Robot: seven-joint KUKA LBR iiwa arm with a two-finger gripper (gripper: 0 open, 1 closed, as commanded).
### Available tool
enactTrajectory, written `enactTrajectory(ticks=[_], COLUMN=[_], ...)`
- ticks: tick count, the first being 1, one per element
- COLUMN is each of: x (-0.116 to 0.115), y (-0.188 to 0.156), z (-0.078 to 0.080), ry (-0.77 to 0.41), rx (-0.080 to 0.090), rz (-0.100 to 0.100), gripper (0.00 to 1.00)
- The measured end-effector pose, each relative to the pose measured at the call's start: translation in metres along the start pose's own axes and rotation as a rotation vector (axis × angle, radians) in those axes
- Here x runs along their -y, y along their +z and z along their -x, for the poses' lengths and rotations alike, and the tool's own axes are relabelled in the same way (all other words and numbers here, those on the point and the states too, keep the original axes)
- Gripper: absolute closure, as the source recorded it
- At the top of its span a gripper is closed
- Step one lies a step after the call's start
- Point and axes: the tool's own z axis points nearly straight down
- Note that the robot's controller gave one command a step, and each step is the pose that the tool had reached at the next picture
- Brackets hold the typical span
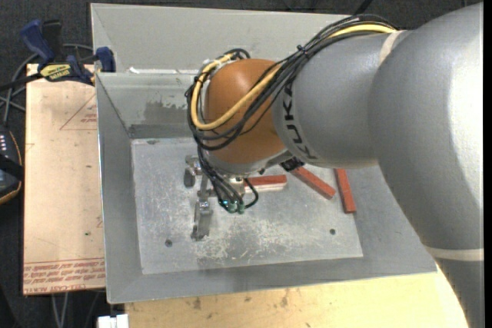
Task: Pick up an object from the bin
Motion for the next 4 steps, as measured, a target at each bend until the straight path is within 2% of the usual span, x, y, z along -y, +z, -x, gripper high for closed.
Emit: enactTrajectory(ticks=[1, 2, 3, 4], x=[0.042, 0.079, 0.197, 0.191], y=[0.034, -0.052, 0.061, 0.056], z=[0.042, 0.066, 0.088, 0.090], ry=[-0.487, -0.460, -0.405, -0.411], rx=[0.010, 0.021, 0.004, 0.010], rz=[-0.002, -0.004, -0.003, 0.000], gripper=[0.00, 0.00, 0.00, 1.00])
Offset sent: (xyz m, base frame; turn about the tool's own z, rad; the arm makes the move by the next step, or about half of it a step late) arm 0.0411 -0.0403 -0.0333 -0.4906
